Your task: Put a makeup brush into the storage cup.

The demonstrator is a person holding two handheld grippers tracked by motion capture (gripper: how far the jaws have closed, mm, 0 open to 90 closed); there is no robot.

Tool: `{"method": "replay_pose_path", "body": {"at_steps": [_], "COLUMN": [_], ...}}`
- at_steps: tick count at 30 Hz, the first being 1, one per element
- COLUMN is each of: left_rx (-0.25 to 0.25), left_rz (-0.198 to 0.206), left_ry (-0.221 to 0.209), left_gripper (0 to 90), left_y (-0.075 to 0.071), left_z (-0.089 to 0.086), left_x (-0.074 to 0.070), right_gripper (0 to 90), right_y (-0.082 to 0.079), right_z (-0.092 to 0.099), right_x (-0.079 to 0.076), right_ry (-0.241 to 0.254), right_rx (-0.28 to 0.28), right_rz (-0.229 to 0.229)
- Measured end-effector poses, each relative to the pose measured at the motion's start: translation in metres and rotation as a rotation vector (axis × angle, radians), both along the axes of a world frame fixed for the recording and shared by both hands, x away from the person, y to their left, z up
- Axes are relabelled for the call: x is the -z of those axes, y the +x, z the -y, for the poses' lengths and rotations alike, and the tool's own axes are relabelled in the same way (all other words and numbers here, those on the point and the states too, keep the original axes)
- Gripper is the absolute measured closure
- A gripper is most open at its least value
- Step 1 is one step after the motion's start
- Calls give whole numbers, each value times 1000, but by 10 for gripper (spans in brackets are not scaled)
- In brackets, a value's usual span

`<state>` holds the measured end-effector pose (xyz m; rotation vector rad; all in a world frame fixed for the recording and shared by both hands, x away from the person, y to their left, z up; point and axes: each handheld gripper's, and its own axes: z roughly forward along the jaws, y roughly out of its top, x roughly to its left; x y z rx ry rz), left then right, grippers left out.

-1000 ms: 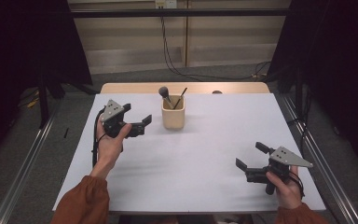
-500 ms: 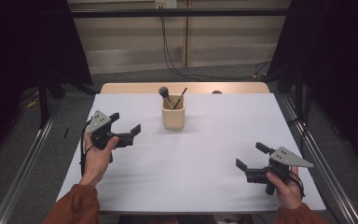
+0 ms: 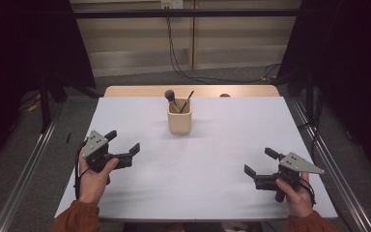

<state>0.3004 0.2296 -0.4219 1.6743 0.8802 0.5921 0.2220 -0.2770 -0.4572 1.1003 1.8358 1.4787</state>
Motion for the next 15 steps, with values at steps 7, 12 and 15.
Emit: {"method": "replay_pose_path", "body": {"at_steps": [7,12,15], "left_rx": [26,22,4], "left_rz": [1,0,-19], "left_ry": [-6,12,22], "left_gripper": [27,28,30], "left_y": [-13,-21,-27], "left_z": [-7,-10,-12], "left_x": [4,8,11], "right_gripper": [0,0,0], "right_y": [-2,-3,-3], "right_z": [1,1,1], "right_x": [0,-1,0], "right_ry": [1,0,1], "right_rx": [8,7,10], "right_rz": [3,7,5]}}
